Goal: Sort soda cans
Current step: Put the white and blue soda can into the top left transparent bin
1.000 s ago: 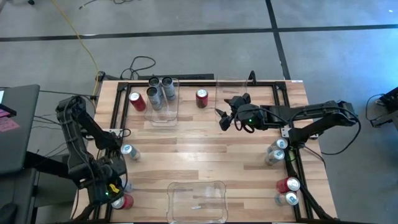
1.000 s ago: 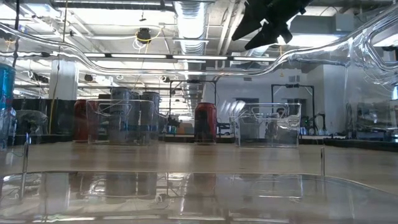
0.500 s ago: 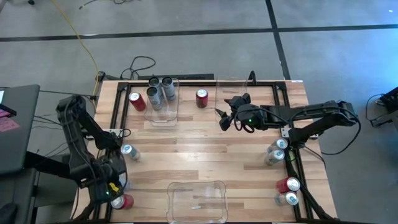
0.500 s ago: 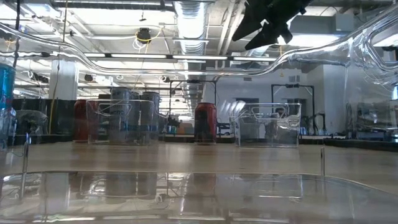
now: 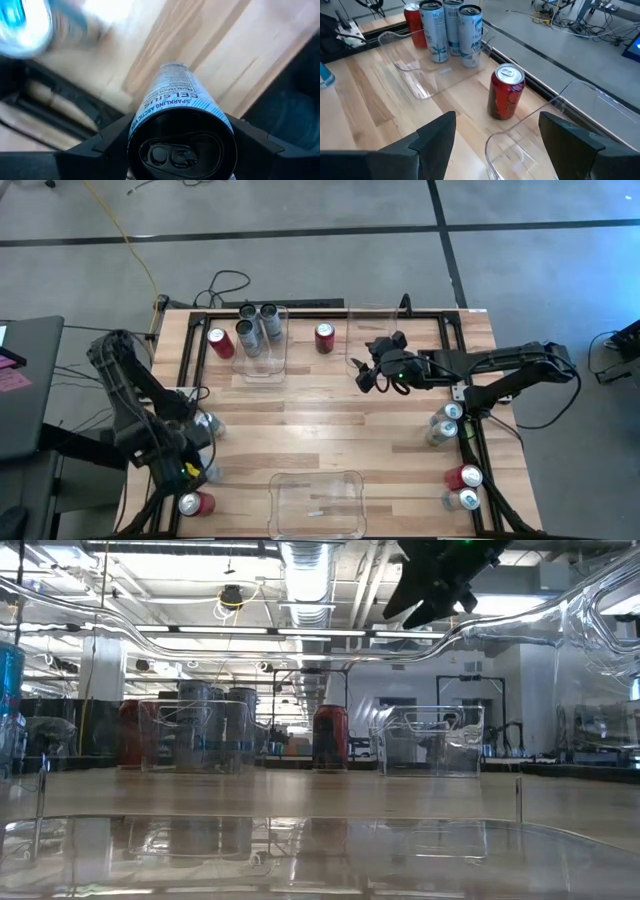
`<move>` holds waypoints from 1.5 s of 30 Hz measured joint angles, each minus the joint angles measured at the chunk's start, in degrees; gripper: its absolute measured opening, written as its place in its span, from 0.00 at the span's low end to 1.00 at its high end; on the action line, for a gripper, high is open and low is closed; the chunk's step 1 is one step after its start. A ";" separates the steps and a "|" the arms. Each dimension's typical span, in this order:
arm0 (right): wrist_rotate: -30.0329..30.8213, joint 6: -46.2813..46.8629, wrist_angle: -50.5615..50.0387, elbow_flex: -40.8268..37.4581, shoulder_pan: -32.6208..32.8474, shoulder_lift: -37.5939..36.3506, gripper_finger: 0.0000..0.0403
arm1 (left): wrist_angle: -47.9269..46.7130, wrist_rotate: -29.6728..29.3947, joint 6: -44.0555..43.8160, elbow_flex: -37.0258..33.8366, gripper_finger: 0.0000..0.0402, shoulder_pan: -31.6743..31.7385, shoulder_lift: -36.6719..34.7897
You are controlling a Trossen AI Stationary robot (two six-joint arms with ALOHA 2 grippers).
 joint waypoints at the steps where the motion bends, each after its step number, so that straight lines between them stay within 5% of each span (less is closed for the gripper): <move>1: 0.00 0.00 0.08 0.00 0.00 -0.02 0.76 | -0.74 -0.95 1.19 1.10 0.63 1.12 -0.03; 11: 0.02 -0.03 0.06 0.00 0.00 -0.11 0.76 | -11.54 -9.09 13.85 12.23 0.63 16.96 -0.01; 19: 0.02 -0.46 0.10 0.00 0.00 -0.11 0.76 | -11.60 -13.65 33.79 17.59 0.63 35.71 0.44; 31: 0.07 -0.50 0.22 0.00 -0.11 -0.11 0.76 | -0.02 -10.18 62.68 18.15 0.63 63.47 1.71; 45: 0.26 -0.50 0.35 0.00 -0.87 -0.11 0.76 | 5.26 -8.44 82.06 18.17 0.63 76.64 16.93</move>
